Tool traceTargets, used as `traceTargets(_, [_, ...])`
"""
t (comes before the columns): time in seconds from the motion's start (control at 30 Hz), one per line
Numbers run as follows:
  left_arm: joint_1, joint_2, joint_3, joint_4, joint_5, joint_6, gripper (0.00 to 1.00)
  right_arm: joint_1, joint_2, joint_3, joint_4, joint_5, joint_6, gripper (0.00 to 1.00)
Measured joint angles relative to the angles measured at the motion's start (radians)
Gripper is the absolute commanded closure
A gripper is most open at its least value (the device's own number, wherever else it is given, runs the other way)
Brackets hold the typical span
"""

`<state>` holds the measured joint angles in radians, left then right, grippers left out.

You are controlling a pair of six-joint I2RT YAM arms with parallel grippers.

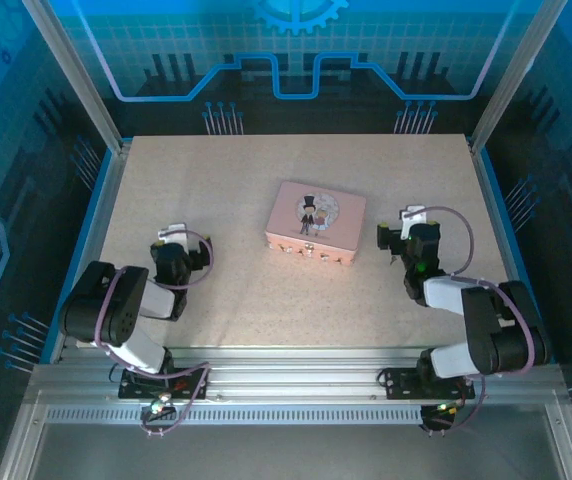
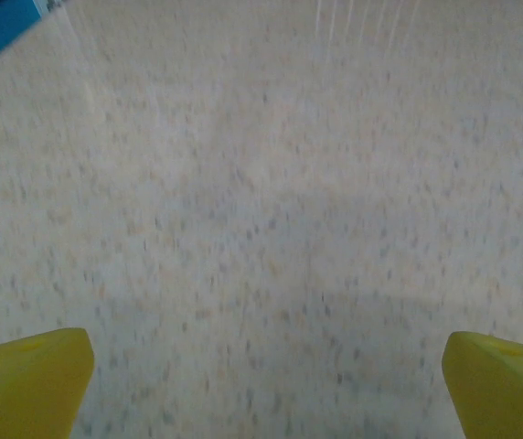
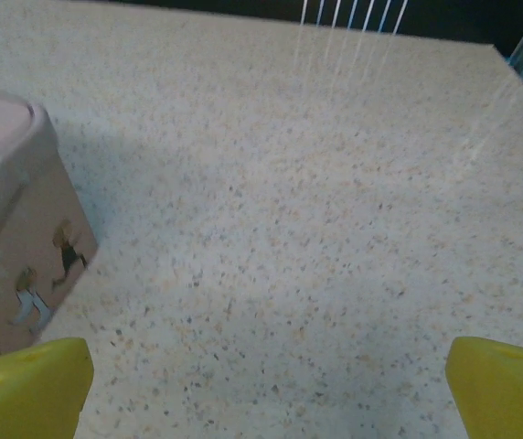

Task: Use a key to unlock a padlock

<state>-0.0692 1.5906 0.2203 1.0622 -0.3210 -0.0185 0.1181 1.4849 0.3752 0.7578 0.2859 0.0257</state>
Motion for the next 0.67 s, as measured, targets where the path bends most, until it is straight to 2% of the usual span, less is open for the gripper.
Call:
traceTargets(0.23, [-0.026,-0.008,0.102,-0.002,-0.015,0.023,0.01,-0.017,0.019,0.018,0.004,-0.046,-0.001,0.00])
traceTargets(0.67, [-0.027,-0.009,0.104,-0.019,-0.016,0.026,0.01,-0.017,0.019,0.020,0.010,-0.060,-0.001,0.00])
